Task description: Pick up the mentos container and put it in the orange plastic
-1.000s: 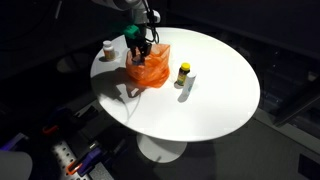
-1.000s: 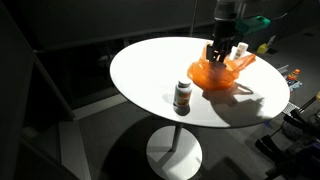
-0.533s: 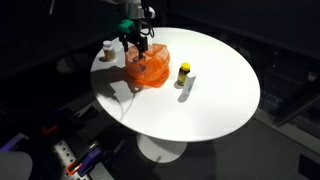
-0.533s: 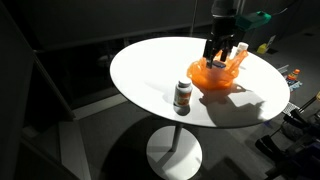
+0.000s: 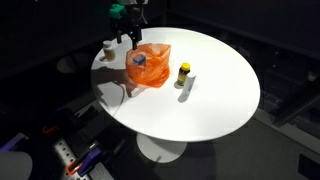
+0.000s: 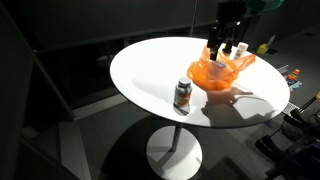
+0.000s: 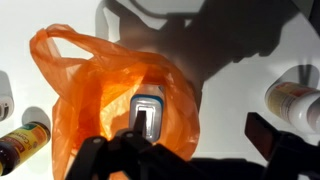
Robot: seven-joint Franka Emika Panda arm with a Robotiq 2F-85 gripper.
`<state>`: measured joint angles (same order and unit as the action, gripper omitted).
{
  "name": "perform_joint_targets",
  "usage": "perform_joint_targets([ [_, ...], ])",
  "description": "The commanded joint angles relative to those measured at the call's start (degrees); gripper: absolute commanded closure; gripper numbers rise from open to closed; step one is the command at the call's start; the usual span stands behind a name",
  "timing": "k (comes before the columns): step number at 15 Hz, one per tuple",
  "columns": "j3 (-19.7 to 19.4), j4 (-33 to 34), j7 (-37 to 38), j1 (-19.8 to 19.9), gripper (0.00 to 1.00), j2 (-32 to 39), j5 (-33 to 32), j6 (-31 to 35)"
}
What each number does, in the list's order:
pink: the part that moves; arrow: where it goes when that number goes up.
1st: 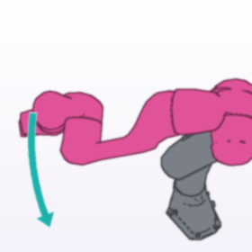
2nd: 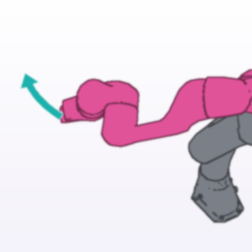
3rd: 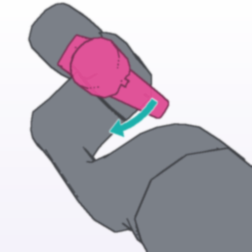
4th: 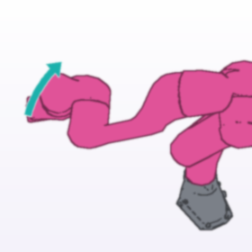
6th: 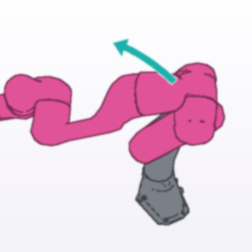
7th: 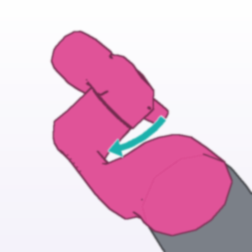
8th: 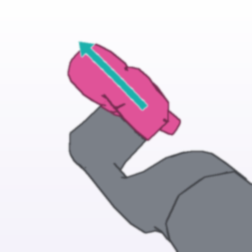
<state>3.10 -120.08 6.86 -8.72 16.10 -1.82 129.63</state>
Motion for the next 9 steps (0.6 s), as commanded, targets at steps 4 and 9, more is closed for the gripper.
perform_joint_targets([
  [4, 1.2, -4.3, 0.7, 0.4, 0.00, -7.3, 0.0, -2.2],
  [9, 1.4, -3.7, 0.1, 0.6, 0.00, -6.7, -0.1, -2.1],
])
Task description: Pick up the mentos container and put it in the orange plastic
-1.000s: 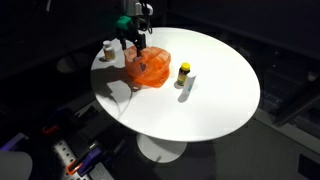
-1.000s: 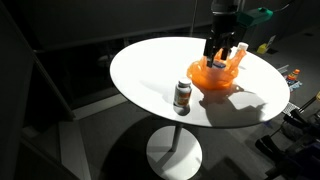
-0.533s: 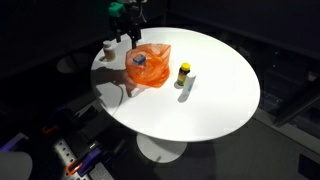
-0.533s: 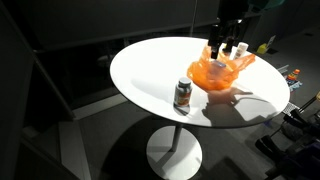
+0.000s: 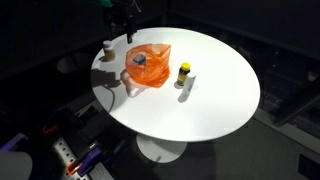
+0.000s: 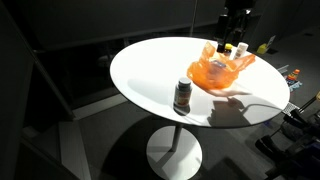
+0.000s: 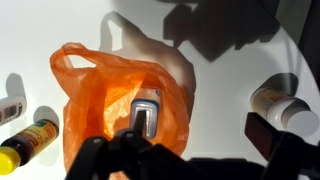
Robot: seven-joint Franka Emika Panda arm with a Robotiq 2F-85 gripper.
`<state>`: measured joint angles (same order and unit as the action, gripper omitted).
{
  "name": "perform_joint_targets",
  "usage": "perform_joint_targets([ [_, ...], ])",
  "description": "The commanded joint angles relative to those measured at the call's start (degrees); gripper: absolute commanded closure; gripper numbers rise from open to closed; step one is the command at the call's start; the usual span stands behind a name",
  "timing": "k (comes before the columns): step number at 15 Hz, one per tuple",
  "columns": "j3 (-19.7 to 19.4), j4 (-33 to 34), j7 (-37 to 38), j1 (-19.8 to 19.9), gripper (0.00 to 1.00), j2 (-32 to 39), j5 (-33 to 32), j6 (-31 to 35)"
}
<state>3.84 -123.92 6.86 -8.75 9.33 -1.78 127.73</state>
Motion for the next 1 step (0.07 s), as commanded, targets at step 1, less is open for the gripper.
perform_joint_targets([
  [1, 0.7, -0.1, 0.1, 0.6, 0.00, -0.3, -0.1, -0.2],
])
